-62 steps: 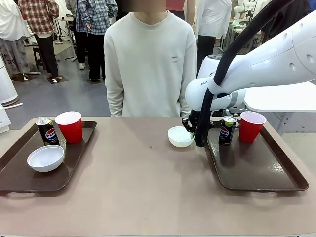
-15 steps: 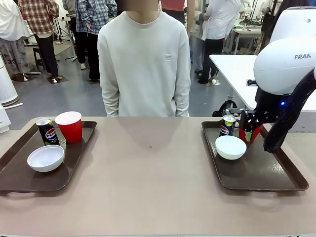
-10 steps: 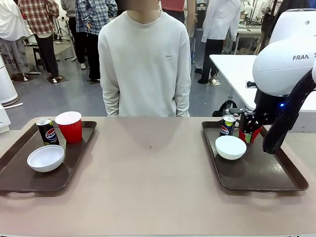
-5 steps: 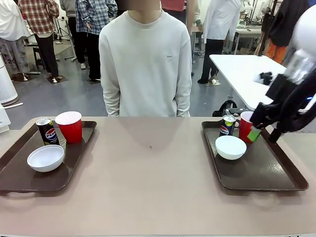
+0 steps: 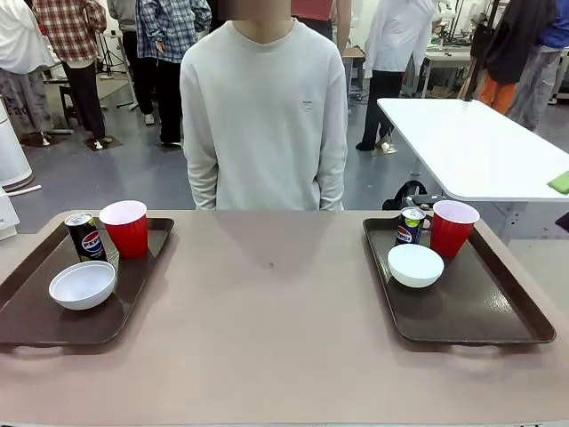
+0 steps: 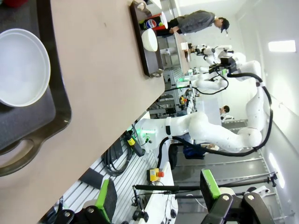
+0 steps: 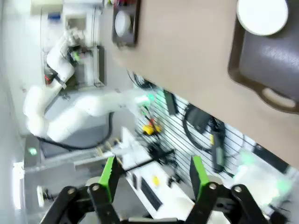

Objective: Prepare tableware on both trays.
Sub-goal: Pick up a Picnic Bowl from the table and place it on a Handle tray.

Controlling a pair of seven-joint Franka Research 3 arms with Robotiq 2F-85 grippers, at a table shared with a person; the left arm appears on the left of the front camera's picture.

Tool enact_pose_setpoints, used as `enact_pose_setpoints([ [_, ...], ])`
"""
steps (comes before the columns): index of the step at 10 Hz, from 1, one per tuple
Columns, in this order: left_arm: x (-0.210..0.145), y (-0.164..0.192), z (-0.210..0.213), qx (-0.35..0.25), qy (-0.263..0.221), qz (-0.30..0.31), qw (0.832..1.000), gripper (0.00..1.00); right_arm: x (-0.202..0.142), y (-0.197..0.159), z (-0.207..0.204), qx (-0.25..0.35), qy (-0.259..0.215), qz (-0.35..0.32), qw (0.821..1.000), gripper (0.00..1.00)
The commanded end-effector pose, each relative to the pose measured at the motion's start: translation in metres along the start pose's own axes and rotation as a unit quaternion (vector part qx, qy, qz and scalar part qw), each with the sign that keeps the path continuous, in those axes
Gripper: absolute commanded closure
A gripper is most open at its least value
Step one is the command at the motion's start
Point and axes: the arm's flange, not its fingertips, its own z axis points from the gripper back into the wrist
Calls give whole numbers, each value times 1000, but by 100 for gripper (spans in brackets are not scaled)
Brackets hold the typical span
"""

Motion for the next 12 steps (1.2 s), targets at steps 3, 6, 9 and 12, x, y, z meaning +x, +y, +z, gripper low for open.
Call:
enact_pose_setpoints([
  [3, 0, -2, 1, -8, -5, -7, 1000, 5, 21, -18, -10, -29, -21, -99, 994, 20],
  [6, 0, -2, 1, -8, -5, -7, 1000, 5, 22, -18, 3, -48, 25, -118, 991, 20],
  [9, 0, -2, 1, -8, -5, -7, 1000, 5, 22, -40, 18, -38, 39, -114, 992, 20],
  [12, 0, -2, 1, -8, -5, -7, 1000, 5, 50, -65, 21, 24, 69, -18, 997, 20],
])
